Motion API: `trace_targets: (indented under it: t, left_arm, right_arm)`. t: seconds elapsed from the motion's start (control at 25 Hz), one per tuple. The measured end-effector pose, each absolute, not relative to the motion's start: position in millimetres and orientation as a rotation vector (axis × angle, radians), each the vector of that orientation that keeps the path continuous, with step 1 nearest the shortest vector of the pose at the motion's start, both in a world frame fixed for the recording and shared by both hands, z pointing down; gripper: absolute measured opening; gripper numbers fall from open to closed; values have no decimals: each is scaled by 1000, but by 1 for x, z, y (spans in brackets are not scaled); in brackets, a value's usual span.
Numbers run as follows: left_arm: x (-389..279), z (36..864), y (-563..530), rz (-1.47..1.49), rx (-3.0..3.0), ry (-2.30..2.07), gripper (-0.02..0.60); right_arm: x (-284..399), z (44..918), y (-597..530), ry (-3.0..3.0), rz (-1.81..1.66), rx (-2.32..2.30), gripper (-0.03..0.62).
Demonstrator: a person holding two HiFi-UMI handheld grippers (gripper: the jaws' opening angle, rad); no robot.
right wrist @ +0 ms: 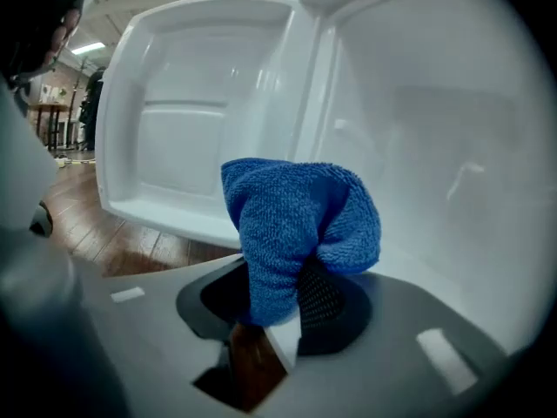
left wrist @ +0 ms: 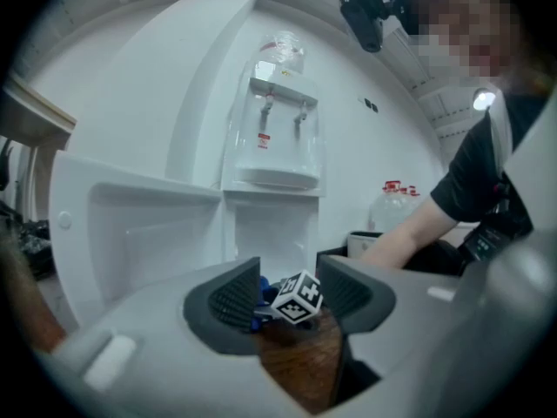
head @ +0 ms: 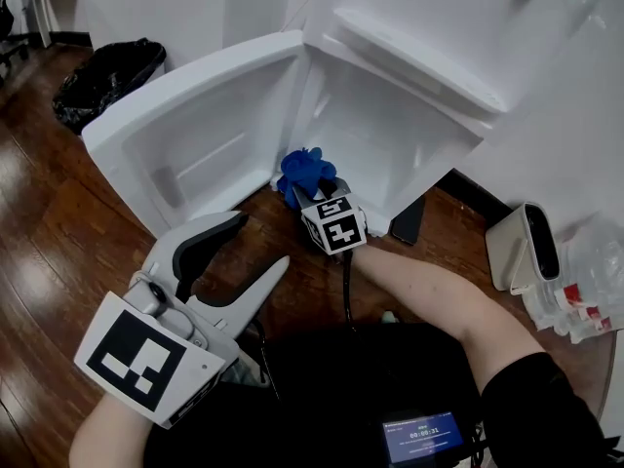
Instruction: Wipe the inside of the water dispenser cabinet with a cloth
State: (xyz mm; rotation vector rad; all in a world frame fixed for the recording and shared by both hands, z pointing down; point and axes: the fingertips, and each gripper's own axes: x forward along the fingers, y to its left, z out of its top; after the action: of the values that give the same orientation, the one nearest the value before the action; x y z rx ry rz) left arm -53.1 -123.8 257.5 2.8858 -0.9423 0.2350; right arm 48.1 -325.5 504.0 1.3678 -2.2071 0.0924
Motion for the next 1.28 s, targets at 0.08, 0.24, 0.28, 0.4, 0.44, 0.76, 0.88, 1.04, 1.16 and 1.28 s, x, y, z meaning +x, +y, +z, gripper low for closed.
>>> trace_targets:
  t: [0.08,0.24,0.28,0.4,0.44,0.76,0.88,1.04,1.16,1.28]
  left_arm:
    - [-51,259,-120,246,2898,-911,212]
    - [-49,259,-117,250,2910,-903,212]
    - [-49,261,-119,252,2905,-913,212]
    - [-53,269,-128,266,2877,-972,212]
    - [-55,273,-132,274,2860,-988,212]
    - [-70,285,-142,297,2749,-1055,212]
    - [-63,286,-137,316,2765,-1027,212]
    - [-54,285,-132,332,2797,-984,212]
    - [-51,284,-128,334,2807,-962,212]
    - [-49,282,-126,331,2818,-949,212]
  right_arm:
    - [74,506,-307,-2159,150,1369,138]
    - [136,510,-277,-2091,284,1360,138]
    - [149,510,-270,-2072,308,1354,138]
    - [188,513,-247,-2005,363,1338,138]
    - [202,514,-239,-1981,385,1335,138]
    - [241,458,-219,-2043,451,1440,138]
    - [246,407,-217,-2120,419,1545,138]
    - [240,326,-220,-2262,402,1639,137]
    - [227,272,-222,-2370,395,1679,137]
    - [217,260,-225,-2395,406,1693,137]
